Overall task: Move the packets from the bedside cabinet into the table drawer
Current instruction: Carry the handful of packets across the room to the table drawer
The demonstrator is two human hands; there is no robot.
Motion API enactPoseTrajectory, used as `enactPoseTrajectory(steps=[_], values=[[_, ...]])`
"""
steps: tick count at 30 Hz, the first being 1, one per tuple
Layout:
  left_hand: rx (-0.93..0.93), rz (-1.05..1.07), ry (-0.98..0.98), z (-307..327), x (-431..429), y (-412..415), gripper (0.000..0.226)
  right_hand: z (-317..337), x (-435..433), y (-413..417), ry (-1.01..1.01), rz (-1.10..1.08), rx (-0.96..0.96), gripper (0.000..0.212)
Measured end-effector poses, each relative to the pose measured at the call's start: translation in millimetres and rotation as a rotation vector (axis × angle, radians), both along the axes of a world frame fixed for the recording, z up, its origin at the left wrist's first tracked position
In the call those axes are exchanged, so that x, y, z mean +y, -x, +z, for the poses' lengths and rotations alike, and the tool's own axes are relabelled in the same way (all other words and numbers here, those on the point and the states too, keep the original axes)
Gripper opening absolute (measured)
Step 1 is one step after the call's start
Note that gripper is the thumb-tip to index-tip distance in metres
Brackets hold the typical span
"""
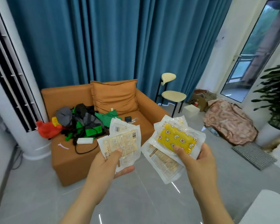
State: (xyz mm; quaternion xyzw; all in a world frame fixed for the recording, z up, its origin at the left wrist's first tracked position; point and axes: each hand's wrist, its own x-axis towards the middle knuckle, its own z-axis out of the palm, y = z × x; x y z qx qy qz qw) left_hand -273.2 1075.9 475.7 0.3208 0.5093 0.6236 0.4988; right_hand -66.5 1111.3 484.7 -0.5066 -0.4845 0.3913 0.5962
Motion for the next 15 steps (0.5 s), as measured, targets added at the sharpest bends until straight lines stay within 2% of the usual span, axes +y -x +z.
enactPoseTrajectory(steps=[15], values=[[-0.043, -0.264, 0.03, 1, 238, -140, 0.028, -2, 187, -143, 0.029, -0.255, 0.04, 0.031]])
